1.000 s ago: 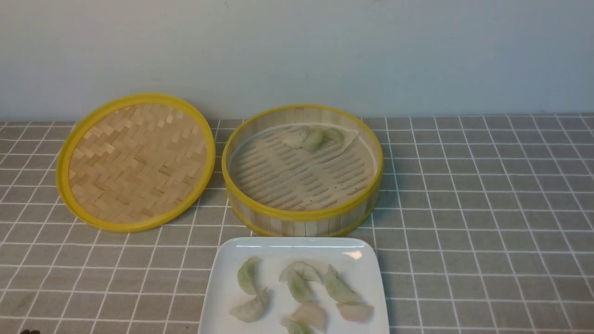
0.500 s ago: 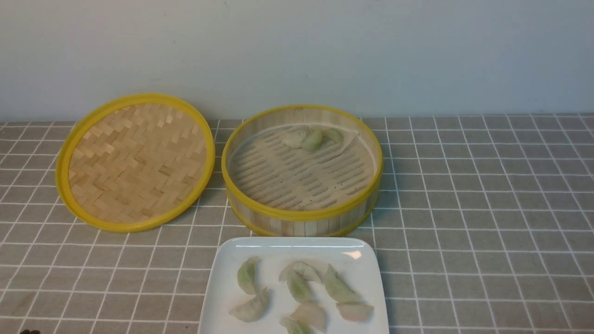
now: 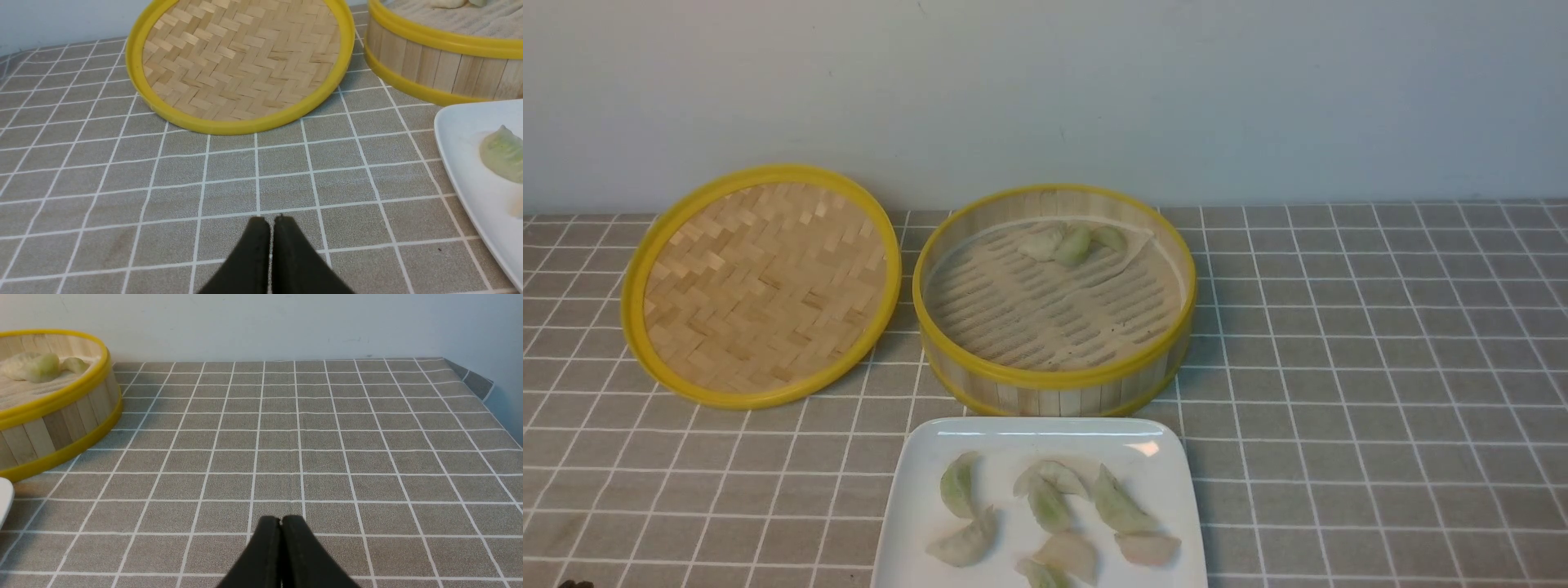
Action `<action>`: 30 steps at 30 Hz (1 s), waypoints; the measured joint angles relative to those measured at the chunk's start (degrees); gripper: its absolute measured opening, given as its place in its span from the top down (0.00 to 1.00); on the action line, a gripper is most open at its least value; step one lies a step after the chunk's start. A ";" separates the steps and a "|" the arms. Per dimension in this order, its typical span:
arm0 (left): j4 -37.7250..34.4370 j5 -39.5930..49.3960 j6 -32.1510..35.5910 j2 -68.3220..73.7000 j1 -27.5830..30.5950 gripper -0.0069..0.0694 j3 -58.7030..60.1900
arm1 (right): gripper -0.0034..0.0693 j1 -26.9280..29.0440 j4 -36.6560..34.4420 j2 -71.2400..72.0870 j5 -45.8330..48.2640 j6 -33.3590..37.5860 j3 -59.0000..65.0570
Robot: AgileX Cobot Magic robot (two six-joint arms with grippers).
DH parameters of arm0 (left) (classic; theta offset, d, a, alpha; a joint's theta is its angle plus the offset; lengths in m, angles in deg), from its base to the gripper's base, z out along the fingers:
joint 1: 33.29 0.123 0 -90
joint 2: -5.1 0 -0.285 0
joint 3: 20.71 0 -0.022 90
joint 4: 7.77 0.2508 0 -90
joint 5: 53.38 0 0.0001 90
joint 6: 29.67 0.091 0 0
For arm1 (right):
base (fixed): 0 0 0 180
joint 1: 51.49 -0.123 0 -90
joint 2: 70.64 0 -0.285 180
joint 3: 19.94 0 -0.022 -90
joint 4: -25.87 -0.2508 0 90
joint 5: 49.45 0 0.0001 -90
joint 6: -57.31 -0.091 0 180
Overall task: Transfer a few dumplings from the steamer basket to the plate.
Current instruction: Use the left arm to grab a dumpling from the steamer
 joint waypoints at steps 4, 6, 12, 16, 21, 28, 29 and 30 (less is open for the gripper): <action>0.05 0.00 0.00 0.00 0.00 0.92 0.00 | 0.97 0.00 0.00 0.00 0.00 0.00 0.00; 0.48 -0.22 0.00 0.00 0.00 0.92 0.00 | 0.97 0.00 0.00 0.00 0.00 0.00 0.00; -2.67 -8.26 -2.66 0.00 0.00 0.92 0.19 | 0.97 0.00 0.00 0.00 0.00 0.00 0.00; -9.90 -16.04 -6.90 0.00 0.00 0.92 0.19 | 0.97 0.00 0.00 0.00 0.00 0.00 0.00; -22.18 -25.87 -12.54 0.00 0.00 0.92 0.19 | 0.97 0.00 0.11 0.00 -0.23 0.00 0.05; -29.86 -35.83 -19.31 0.00 0.00 0.92 -1.62 | 0.97 0.00 -5.61 0.00 -4.09 -1.81 0.58; -29.57 -35.83 -19.58 0.00 0.00 0.92 -2.85 | 0.97 0.00 -7.29 0.00 -4.77 -2.47 0.64; -28.97 -35.73 -19.86 0.00 0.00 0.92 -4.78 | 0.97 0.00 -9.74 0.00 -6.66 -3.50 0.64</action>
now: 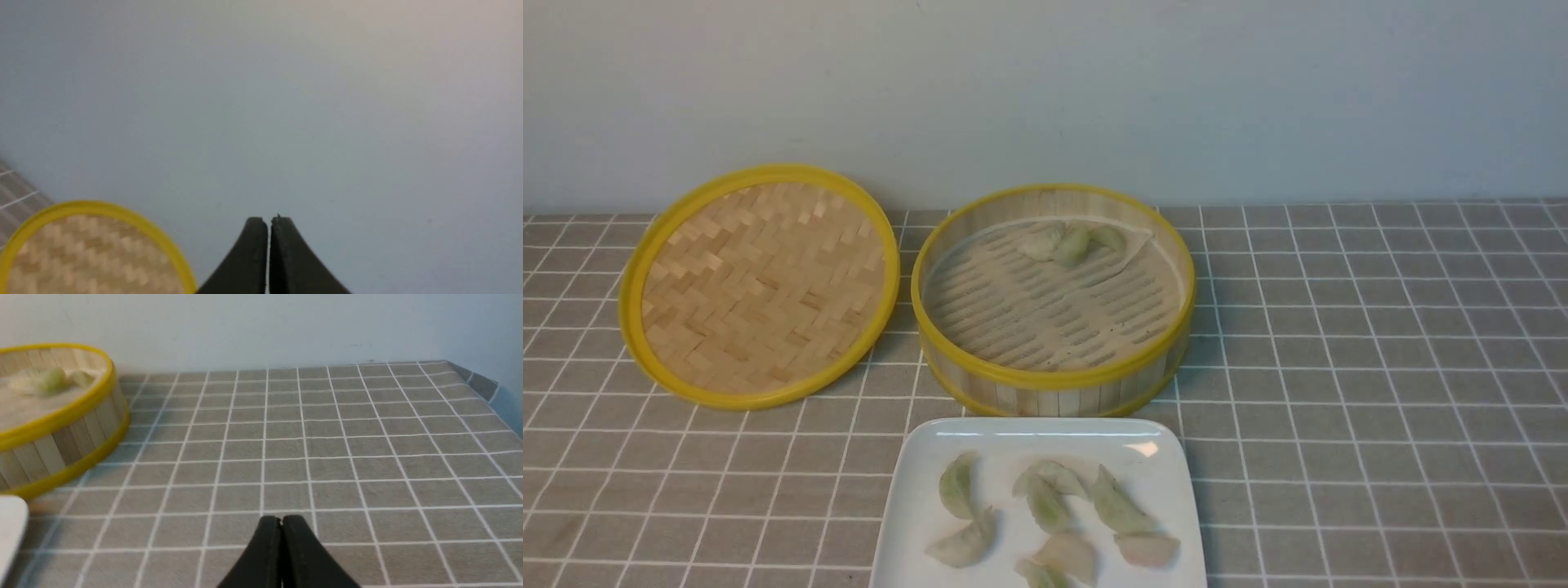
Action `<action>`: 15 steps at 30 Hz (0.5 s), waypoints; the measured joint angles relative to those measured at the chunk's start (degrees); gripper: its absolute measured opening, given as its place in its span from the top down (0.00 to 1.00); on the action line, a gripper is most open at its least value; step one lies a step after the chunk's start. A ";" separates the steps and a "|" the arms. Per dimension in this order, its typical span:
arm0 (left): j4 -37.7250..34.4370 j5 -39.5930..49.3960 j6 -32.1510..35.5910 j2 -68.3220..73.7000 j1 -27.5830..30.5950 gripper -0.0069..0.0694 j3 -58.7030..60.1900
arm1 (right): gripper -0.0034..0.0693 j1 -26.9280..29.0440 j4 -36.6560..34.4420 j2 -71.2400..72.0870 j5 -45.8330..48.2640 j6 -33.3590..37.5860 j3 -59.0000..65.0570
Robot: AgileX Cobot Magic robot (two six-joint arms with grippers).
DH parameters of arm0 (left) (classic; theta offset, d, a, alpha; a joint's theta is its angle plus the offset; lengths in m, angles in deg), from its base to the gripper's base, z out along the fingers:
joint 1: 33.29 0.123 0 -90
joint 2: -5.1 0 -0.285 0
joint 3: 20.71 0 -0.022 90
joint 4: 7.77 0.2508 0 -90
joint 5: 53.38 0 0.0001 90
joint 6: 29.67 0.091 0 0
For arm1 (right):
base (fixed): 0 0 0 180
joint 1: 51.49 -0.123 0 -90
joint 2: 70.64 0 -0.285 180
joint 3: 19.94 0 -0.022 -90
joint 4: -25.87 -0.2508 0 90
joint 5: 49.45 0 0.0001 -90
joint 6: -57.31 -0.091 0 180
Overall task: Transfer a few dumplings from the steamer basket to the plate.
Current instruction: Use the left arm to grab a dumpling from the steamer
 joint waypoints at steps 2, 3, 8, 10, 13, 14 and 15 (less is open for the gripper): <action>1.85 1.47 -0.51 1.27 0.00 0.92 -5.10 | 0.97 0.00 -7.75 0.00 -5.15 -3.16 0.02; 2.71 2.76 -0.65 2.51 0.00 0.92 -7.60 | 0.97 0.00 -10.64 0.00 -7.61 -4.28 0.02; 10.15 19.44 -0.81 16.92 0.00 0.92 -27.07 | 0.97 0.00 -24.28 0.00 -15.23 -7.46 0.02; 11.75 28.10 -0.22 23.14 0.00 0.92 -34.40 | 0.97 0.00 -25.41 0.00 -15.69 -7.62 0.02; 12.43 47.42 5.91 37.18 0.00 0.92 -48.32 | 0.97 0.00 -26.77 0.00 -16.56 -8.06 0.02; 12.28 49.50 7.42 38.81 0.00 0.92 -50.31 | 0.97 0.00 -26.83 0.00 -17.02 -8.06 0.02; 12.10 52.45 8.99 41.25 0.00 0.92 -52.14 | 0.97 0.00 -26.89 0.00 -17.38 -8.06 0.02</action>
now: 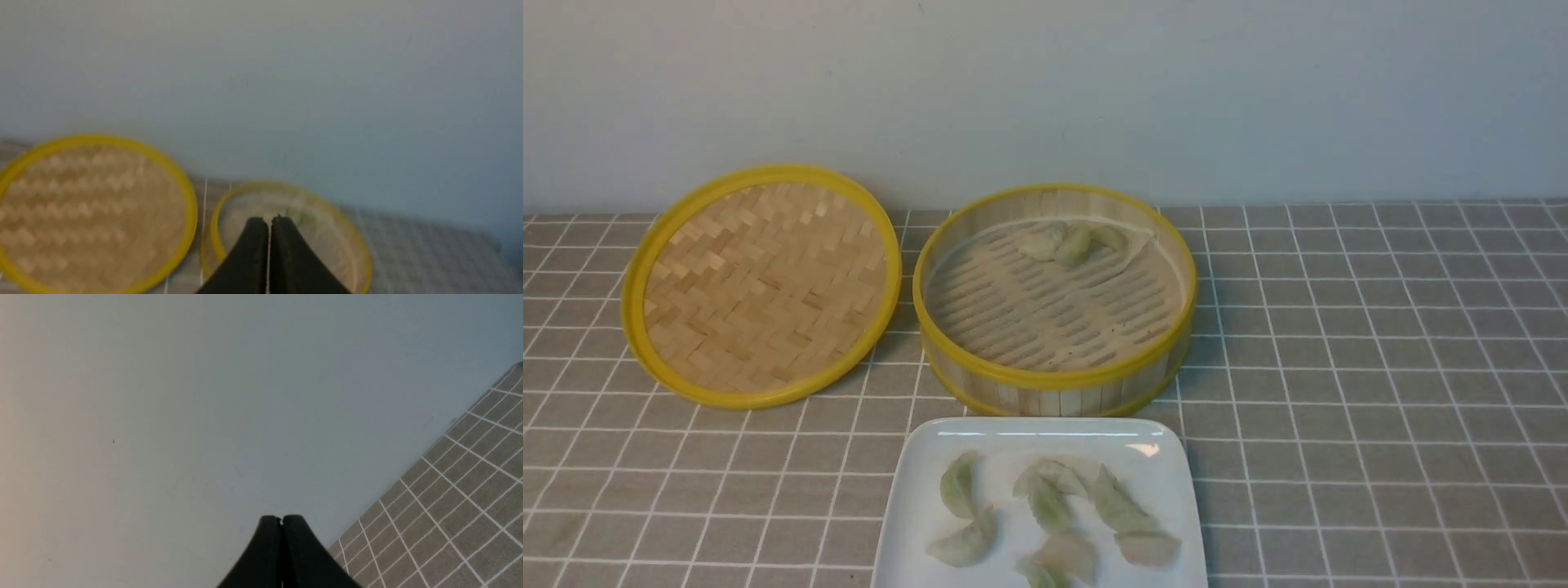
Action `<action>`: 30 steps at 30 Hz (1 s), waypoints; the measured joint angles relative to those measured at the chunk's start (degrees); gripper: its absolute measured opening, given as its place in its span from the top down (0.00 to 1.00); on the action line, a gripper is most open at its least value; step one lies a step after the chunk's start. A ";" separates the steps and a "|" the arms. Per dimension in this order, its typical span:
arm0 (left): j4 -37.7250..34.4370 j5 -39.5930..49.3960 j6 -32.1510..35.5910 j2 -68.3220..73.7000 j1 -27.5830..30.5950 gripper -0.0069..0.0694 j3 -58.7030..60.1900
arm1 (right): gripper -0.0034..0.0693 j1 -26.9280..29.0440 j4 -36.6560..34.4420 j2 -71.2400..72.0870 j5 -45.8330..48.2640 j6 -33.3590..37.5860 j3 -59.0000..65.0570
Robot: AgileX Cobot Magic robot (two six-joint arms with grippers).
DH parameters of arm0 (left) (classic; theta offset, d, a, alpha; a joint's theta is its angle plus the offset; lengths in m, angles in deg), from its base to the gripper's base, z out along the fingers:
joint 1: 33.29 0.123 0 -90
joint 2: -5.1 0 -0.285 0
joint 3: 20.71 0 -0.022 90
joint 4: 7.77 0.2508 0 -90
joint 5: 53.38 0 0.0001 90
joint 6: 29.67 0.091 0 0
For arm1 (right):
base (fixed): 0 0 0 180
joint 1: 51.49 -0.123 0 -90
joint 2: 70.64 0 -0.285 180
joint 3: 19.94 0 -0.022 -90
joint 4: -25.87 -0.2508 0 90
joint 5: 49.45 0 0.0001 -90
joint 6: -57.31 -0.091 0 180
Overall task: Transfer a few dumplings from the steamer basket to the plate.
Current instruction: Use the left arm to grab a dumpling from the steamer
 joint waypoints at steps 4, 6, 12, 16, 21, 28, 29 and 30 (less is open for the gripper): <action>-4.98 14.45 12.34 18.24 0.00 0.92 -8.81 | 0.97 0.00 1.40 0.00 6.19 1.16 -3.29; -7.06 16.13 16.94 23.77 0.00 0.92 -10.65 | 0.97 0.00 3.21 -0.47 12.55 3.21 -8.45; -8.22 16.93 24.55 40.99 -2.71 0.92 -17.88 | 0.97 0.00 10.84 -15.45 36.51 11.03 -29.75; -6.43 18.21 25.19 51.26 -6.87 0.92 -25.92 | 0.97 0.00 17.16 -30.82 53.93 15.14 -42.56; -2.43 24.07 25.19 65.60 -12.05 0.92 -42.04 | 0.97 0.00 24.95 -44.90 67.99 16.51 -54.09; 5.77 31.27 25.08 82.20 -16.50 0.92 -63.12 | 0.97 0.00 25.25 -50.85 68.93 17.34 -59.05; 6.17 31.52 25.09 84.19 -16.91 0.92 -65.59 | 0.97 0.00 24.76 -50.85 68.84 17.34 -59.18; 6.65 31.50 25.09 86.74 -17.46 0.92 -68.21 | 0.97 0.00 24.35 -50.85 68.67 17.34 -59.17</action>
